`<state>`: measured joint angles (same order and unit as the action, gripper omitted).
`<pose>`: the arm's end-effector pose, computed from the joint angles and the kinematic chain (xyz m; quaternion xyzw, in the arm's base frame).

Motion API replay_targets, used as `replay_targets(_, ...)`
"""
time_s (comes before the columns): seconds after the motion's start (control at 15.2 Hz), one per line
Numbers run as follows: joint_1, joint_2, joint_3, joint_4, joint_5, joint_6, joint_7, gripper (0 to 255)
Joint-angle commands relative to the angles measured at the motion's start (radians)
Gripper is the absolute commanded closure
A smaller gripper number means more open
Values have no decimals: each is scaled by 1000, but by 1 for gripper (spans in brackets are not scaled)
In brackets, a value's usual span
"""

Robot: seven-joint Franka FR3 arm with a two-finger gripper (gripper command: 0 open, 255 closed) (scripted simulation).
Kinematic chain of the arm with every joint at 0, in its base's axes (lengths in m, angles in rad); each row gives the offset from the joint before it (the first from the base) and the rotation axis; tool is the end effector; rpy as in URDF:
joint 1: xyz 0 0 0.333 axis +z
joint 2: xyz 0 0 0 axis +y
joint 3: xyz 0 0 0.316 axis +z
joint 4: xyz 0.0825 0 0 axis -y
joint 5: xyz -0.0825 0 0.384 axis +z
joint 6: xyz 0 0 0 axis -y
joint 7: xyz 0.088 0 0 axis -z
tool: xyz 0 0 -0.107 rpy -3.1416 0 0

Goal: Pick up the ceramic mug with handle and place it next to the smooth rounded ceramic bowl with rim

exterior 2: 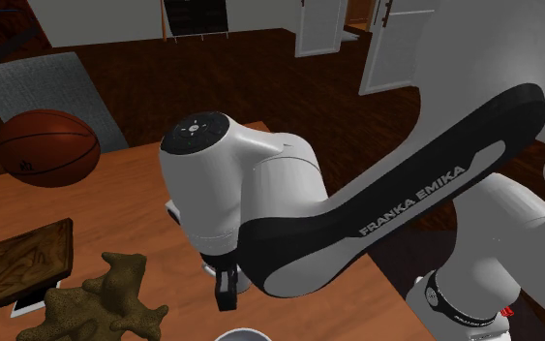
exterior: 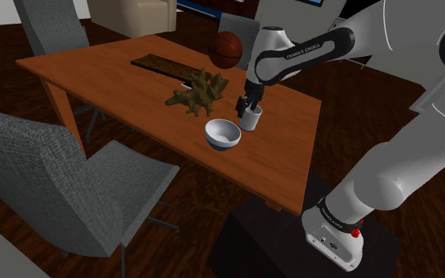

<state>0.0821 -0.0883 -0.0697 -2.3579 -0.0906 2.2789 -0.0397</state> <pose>0.4904 0.0038 0.3650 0.9980 0.0554 0.0042 0.0315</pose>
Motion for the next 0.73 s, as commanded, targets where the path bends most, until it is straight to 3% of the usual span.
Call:
replay_targets(0.0, 2, -32, 2, 22, 1, -55, 0, 0)
replay_targets(0.13, 4, -62, 5, 54, 3, -117, -1, 0)
replay_targets(0.66, 4, -62, 5, 54, 3, -117, -1, 0)
